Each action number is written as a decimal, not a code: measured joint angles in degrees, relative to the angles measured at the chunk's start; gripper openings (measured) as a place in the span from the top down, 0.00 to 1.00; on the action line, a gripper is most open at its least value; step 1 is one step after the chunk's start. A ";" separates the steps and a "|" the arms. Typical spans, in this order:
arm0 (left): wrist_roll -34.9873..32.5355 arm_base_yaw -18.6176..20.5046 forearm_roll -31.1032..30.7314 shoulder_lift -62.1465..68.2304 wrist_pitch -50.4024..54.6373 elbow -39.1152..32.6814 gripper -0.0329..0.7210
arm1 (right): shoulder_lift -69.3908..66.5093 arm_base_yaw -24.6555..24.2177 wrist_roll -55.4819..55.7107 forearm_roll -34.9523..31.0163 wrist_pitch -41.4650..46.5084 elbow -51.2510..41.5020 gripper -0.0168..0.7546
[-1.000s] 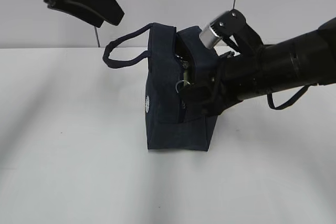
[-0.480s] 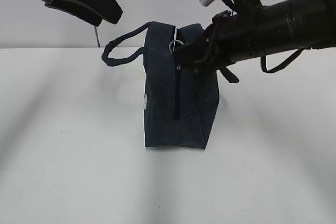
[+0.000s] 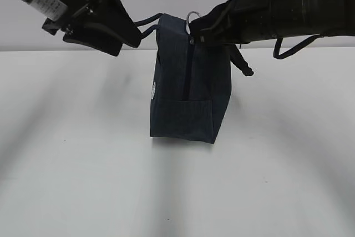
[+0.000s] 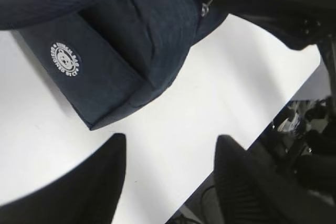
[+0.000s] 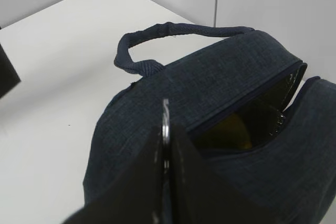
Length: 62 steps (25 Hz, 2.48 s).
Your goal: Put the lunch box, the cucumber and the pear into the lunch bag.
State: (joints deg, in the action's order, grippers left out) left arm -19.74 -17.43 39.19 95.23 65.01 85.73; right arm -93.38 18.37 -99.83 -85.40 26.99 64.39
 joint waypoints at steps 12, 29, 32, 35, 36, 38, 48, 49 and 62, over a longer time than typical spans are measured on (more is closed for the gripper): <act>-4.39 0.00 15.42 4.48 -12.84 -5.67 0.45 | -1.17 0.00 0.00 -0.62 4.11 0.00 1.00; -11.55 0.00 23.32 10.69 -12.42 -5.71 0.65 | -1.27 0.00 0.00 -0.62 4.02 0.00 1.00; -11.98 0.00 23.20 10.78 -11.21 -5.71 0.89 | -1.27 0.00 0.00 -0.62 3.93 0.00 1.00; -12.16 0.00 22.81 10.78 -10.86 -5.71 0.94 | -1.39 -0.12 0.00 -0.62 4.14 0.00 1.00; -12.16 0.00 22.65 10.78 -10.86 -5.71 0.95 | -1.39 -0.46 0.00 -0.51 4.18 0.03 1.00; -12.16 0.00 22.43 10.78 -10.86 -5.71 0.95 | -1.65 -1.35 0.41 -0.27 5.22 0.50 1.00; -12.16 0.00 23.49 10.78 -9.40 -5.47 0.95 | -6.02 -7.42 8.10 8.44 18.13 8.40 1.00; -12.16 0.00 23.43 10.78 -9.18 -5.47 0.95 | -7.03 -7.65 9.42 9.54 19.34 9.81 1.00; -13.33 0.30 21.38 10.78 -4.07 -5.69 0.44 | -10.23 -8.46 14.43 16.57 24.95 16.81 1.00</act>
State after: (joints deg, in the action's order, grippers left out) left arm -33.07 -17.13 60.57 106.01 60.94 80.04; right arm -103.61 9.91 -85.40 -68.83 51.93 81.20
